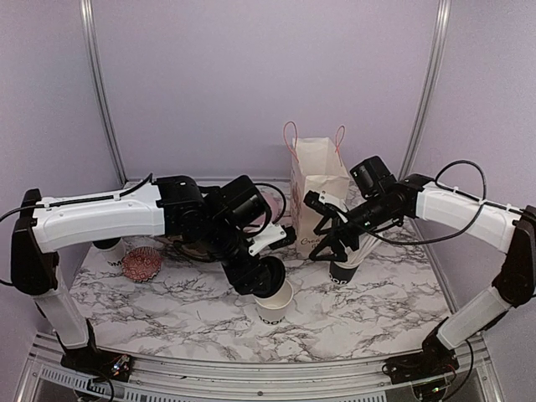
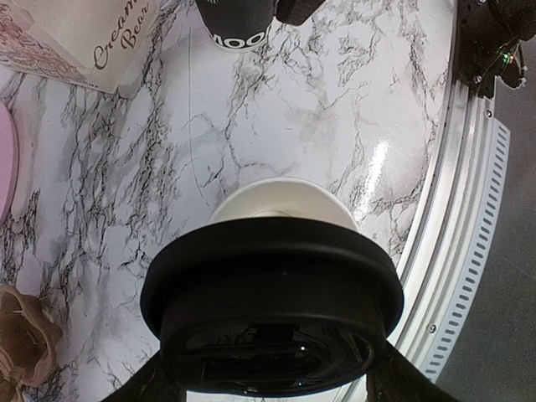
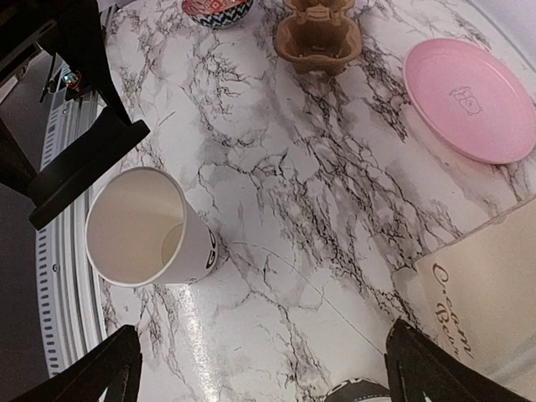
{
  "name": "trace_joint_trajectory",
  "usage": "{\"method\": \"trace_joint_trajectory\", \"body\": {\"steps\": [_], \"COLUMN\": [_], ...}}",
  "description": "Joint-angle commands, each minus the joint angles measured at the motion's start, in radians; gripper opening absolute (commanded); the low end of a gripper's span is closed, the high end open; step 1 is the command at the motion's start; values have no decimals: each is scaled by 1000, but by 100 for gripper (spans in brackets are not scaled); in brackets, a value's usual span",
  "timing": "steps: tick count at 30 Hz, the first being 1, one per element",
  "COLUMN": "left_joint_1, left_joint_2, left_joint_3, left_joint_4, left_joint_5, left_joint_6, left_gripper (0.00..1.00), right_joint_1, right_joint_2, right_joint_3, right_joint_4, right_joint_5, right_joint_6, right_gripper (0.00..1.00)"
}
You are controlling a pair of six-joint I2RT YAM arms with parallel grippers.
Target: Pack the takeout coffee
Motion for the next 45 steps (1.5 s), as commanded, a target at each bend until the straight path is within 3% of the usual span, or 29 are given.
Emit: {"method": "trace_joint_trajectory", "body": {"steps": [1,41,45], "left_joint_1": [-4,-4,-4], "left_joint_2": [33,134,151], "left_joint_3": [40,134,136], "left_joint_4": [-61,-115,-115], "left_joint_5": [23,38,40], "left_joint_6": [6,30,30], "left_gripper": [68,68,72], "right_joint_1": [-2,-2,-2], "right_joint_2": [-23,-37,-34], "right_joint_3": [-8,-15,-8], "right_joint_4": [12,1,-2], "right_joint_5": [-34,-72,-75], "right_joint_6": [9,-10,-11], "right_gripper": [99,99,99]}}
